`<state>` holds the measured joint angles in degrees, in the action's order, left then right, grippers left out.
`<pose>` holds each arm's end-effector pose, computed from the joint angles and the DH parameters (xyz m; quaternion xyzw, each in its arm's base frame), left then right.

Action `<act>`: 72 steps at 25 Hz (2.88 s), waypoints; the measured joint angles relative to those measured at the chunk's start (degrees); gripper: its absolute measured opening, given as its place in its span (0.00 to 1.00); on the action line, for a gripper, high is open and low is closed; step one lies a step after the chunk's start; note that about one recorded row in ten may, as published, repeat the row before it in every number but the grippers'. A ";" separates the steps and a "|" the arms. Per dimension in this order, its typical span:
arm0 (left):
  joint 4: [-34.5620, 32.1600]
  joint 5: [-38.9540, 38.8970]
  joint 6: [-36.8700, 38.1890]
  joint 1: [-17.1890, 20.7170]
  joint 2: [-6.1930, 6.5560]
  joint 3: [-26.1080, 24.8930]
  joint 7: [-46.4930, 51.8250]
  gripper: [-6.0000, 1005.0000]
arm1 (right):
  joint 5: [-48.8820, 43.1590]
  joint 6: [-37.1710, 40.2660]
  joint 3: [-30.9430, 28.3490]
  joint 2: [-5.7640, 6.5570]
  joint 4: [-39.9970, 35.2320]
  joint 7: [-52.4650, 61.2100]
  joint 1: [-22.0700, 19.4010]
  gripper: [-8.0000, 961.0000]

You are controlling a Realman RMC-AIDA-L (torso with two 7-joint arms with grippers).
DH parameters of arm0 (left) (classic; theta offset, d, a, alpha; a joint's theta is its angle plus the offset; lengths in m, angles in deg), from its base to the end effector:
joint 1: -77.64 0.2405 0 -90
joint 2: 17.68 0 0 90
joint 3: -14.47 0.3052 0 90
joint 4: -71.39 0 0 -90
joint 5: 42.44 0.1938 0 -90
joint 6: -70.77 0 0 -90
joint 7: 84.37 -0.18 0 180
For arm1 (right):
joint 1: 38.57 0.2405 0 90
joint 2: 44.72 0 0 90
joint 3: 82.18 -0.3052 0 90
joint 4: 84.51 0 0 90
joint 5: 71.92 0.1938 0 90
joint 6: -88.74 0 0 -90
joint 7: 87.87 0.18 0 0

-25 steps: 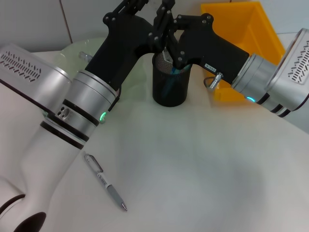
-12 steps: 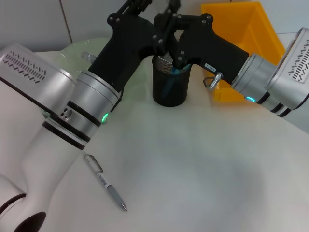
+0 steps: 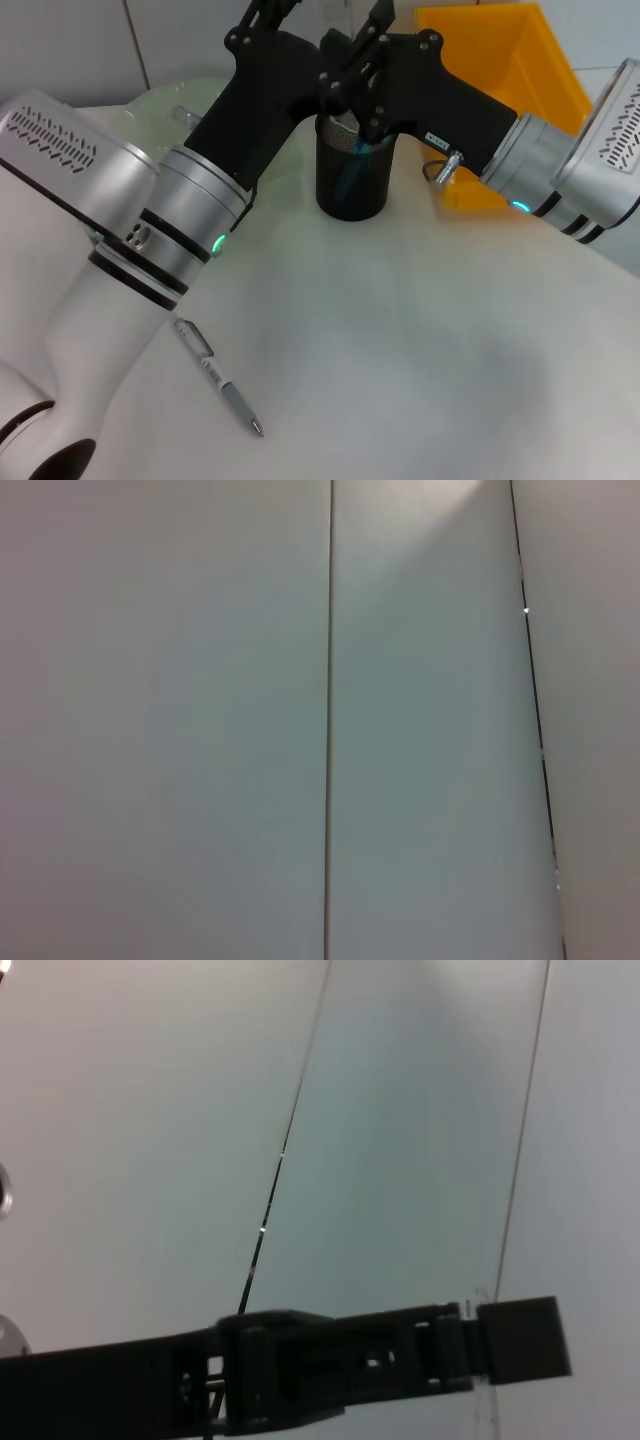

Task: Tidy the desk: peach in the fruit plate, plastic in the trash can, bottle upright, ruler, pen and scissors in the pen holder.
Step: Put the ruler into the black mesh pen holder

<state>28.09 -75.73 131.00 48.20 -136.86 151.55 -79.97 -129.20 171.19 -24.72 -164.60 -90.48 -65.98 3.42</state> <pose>-0.1278 0.3704 -0.0991 -0.7712 -0.0902 -0.4979 0.3864 0.1855 0.4100 -0.0687 -0.8340 -0.0224 0.4169 0.3608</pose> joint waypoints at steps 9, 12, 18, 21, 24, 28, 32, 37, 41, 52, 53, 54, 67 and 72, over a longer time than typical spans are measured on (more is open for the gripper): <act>-0.11 6.93 0.35 2.36 1.13 -2.04 11.25 0.81 | 7.02 -2.40 -0.17 -0.01 1.28 -0.24 0.05 0.02; -0.54 17.25 0.15 4.92 1.38 -6.44 17.05 0.81 | 8.34 -4.69 -0.17 0.00 1.56 -0.17 0.46 0.02; -2.03 37.44 0.42 9.50 1.68 -16.27 30.92 0.81 | 10.02 -7.92 -0.25 0.00 4.09 -0.03 2.40 0.02; -3.51 42.34 0.42 11.72 1.42 -19.01 33.76 0.81 | 10.34 -8.98 -0.25 0.00 5.45 -0.02 3.34 0.02; -4.93 46.20 0.29 13.35 1.25 -20.95 35.17 0.81 | 10.35 -11.22 -0.26 0.00 6.87 0.02 4.58 0.03; -5.79 50.70 0.52 13.77 1.58 -22.71 38.43 0.81 | 10.29 -13.36 -0.25 0.00 8.15 0.14 5.72 0.03; -5.83 52.83 0.63 13.93 1.69 -23.49 40.01 0.81 | 10.36 -15.12 -0.32 0.00 8.64 0.84 6.21 0.03; -5.84 53.17 0.76 14.20 1.52 -23.59 40.11 0.81 | 10.36 -18.16 -1.64 0.00 9.17 1.04 7.06 0.03; -5.84 53.45 0.81 14.24 1.49 -23.61 40.38 0.81 | 10.21 -19.05 -1.67 0.00 9.32 2.12 7.47 0.03; -9.75 71.42 0.81 14.41 5.25 -30.67 54.66 0.81 | 9.77 -19.78 -1.04 0.00 9.32 4.68 7.74 0.04; -9.75 71.42 0.81 14.41 5.25 -30.67 54.66 0.81 | 9.77 -19.76 -1.01 0.00 9.32 4.69 7.73 0.04; -9.75 71.42 0.81 14.41 5.25 -30.67 54.66 0.81 | 9.76 -19.73 -0.99 0.00 9.32 4.72 7.73 0.04; -33.52 132.29 27.75 15.04 1.98 -66.75 97.11 0.81 | 9.67 -19.84 -1.05 0.00 9.30 5.41 8.39 0.05; -28.30 134.19 33.36 13.06 1.14 -74.08 94.38 0.81 | 9.63 -20.06 -1.25 0.00 9.32 6.35 8.34 0.05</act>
<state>-0.21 58.47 164.36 61.26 -135.73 77.47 14.41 -119.57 151.13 -25.97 -164.61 -81.17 -59.63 11.76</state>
